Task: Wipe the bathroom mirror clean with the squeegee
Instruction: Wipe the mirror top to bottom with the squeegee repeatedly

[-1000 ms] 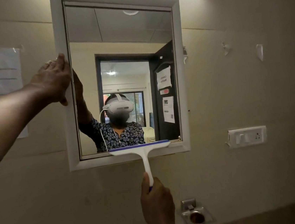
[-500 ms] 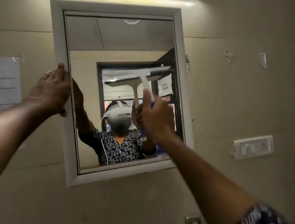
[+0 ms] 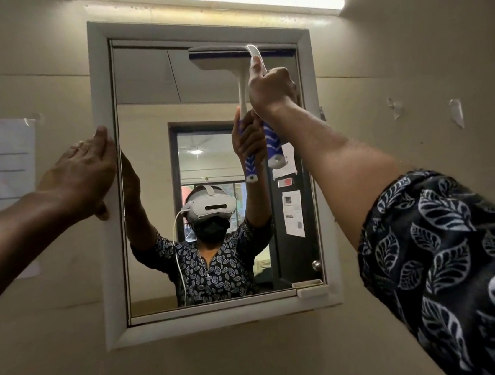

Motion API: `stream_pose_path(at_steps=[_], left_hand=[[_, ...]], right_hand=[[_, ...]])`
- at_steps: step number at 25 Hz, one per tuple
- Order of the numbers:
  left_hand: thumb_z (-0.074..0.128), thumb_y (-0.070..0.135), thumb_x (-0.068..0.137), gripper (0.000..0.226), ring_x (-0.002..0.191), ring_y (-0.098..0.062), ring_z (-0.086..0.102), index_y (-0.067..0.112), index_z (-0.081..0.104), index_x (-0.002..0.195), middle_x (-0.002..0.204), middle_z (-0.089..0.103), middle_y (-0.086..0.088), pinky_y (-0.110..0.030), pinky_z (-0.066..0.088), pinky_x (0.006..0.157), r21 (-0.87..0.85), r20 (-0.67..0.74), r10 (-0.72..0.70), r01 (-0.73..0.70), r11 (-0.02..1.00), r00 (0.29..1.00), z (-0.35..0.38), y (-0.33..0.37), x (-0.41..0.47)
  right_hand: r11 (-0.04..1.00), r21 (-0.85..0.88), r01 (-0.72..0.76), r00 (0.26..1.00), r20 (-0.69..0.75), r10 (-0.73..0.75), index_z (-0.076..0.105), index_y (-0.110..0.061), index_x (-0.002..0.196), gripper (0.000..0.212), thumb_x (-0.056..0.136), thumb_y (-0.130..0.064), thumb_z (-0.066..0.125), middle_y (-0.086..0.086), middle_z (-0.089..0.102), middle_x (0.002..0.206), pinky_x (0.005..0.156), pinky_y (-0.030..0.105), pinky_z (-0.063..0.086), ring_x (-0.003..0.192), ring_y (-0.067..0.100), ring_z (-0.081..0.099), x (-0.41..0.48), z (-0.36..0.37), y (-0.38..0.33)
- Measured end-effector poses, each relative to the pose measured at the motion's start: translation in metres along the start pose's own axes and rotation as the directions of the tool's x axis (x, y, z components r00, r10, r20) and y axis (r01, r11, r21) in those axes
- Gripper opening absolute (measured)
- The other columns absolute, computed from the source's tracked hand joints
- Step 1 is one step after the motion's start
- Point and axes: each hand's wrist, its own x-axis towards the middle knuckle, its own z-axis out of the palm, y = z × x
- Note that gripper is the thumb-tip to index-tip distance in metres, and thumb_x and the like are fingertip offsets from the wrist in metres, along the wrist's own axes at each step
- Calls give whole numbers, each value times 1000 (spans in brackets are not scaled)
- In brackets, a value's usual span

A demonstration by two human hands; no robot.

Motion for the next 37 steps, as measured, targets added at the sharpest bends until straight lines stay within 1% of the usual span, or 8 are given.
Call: stream_pose_path(at_steps=[8, 17, 19, 21, 22, 29, 34, 37], left_hand=[[90, 30, 47, 141, 145, -32, 8, 0, -4, 147, 155, -12, -17, -37, 9, 116, 11, -38, 18, -17, 1000, 999, 12, -11, 10], [91, 34, 46, 142, 144, -33, 11, 1, -1, 148, 156, -11, -17, -38, 15, 117, 14, -31, 21, -20, 1000, 999, 8, -11, 10], [91, 33, 47, 141, 145, -32, 10, 0, -2, 148, 156, -12, -17, -37, 12, 117, 11, -19, 14, -13, 1000, 1000, 4, -8, 7], [90, 31, 49, 139, 145, -32, 9, 0, -2, 148, 156, -11, -18, -37, 11, 117, -7, -10, 12, -12, 1000, 1000, 1, -6, 4], [90, 30, 49, 139, 145, -33, 9, -1, -2, 148, 156, -11, -18, -37, 11, 117, -14, -5, 14, -14, 1000, 1000, 0, -6, 3], [88, 29, 54, 138, 145, -32, 4, -2, -9, 147, 155, -14, -19, -35, 7, 117, -21, 22, 10, -9, 1000, 1000, -4, -3, -3], [87, 25, 56, 135, 145, -32, 3, -1, -10, 147, 155, -15, -19, -36, 6, 117, -41, 26, 2, -1, 999, 1000, -7, -1, -5], [86, 20, 59, 131, 145, -31, 1, 0, -10, 147, 155, -15, -19, -36, 5, 117, -30, 25, -11, 12, 999, 1000, -5, 1, -5]], right_hand=[[995, 84, -47, 997, 71, 41, 38, -17, 64, 46, 98, -47, 29, -2, 45, 54, 41, 18, 37, 46, 9, 45, -21, -5, 12], [966, 216, -143, 969, 227, 93, 61, -4, 77, 58, 95, -50, 30, 21, 66, 70, 59, 51, 57, 63, 37, 66, -190, -13, 108], [963, 198, -182, 960, 247, 131, 62, -10, 80, 58, 92, -54, 26, 11, 66, 66, 56, 40, 57, 59, 21, 65, -234, -13, 129], [955, 160, -248, 949, 239, 206, 59, -17, 72, 54, 85, -58, 26, -3, 57, 52, 40, 16, 42, 46, 4, 55, -272, -15, 147], [942, 154, -300, 937, 234, 260, 55, -19, 67, 50, 84, -58, 29, -5, 51, 46, 36, 13, 36, 40, 3, 49, -289, -15, 155], [909, -75, -410, 901, 121, 417, 48, -28, 43, 46, 87, -38, 54, -5, 43, 34, 42, 12, 36, 35, 0, 45, -356, -16, 184], [903, -140, -406, 896, 130, 424, 49, -26, 48, 44, 88, -44, 47, -4, 46, 40, 45, 12, 38, 40, 2, 47, -351, -20, 172], [943, 55, -327, 943, 79, 322, 49, -27, 53, 40, 92, -36, 47, -6, 49, 40, 41, 9, 38, 40, 3, 50, -323, -21, 137]])
